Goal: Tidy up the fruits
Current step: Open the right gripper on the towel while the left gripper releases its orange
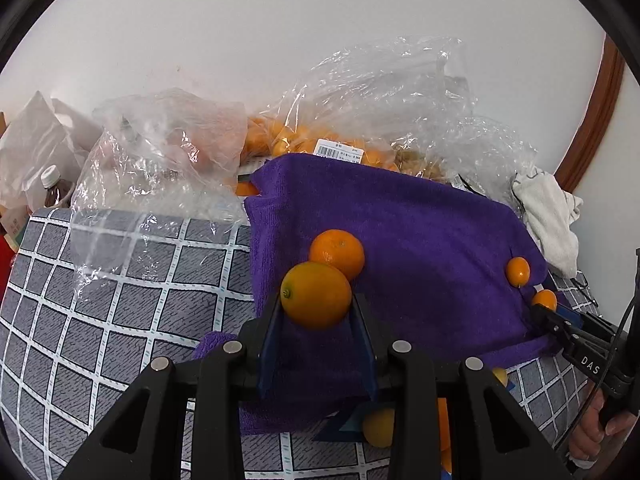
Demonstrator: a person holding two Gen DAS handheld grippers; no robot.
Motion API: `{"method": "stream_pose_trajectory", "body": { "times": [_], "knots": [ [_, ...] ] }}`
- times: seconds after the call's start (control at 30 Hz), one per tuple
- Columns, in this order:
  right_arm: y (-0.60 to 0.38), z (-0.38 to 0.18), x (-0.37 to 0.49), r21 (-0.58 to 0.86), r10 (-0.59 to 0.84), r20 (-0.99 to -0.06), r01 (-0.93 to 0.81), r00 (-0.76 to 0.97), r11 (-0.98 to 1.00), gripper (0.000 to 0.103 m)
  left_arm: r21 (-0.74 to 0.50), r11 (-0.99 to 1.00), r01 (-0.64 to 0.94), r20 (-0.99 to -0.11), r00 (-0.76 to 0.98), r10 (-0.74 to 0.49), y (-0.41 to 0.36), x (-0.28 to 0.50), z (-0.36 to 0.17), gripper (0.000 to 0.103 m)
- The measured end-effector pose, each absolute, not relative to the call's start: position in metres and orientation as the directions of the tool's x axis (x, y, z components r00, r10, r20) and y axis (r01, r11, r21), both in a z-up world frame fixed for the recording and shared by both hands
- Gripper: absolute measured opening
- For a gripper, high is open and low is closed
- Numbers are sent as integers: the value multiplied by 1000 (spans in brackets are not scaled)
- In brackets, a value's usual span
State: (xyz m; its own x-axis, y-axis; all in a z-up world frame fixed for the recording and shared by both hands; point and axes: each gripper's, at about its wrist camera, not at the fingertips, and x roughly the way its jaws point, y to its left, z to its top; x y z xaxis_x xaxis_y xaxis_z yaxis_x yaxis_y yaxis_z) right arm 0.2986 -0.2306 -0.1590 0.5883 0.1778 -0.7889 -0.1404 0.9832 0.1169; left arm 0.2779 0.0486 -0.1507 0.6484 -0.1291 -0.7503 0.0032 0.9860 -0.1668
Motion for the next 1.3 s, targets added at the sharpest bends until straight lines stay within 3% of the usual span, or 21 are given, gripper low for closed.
{"method": "stream_pose_trajectory", "body": {
  "times": [0.57, 0.93, 1.3],
  "knots": [
    [-228, -161, 299, 107, 174, -798, -149, 576, 983, 34, -145, 988, 61, -767, 624, -151, 38, 280, -156, 32],
    [-234, -150, 293, 134, 198, -772, -151, 603, 980, 51, -129, 988, 80, -778, 610, -151, 34, 281, -160, 32],
    [-238, -138, 288, 169, 223, -731, -146, 644, 975, 56, -130, 987, 91, -780, 606, -159, 35, 282, -160, 33]
  ]
}}
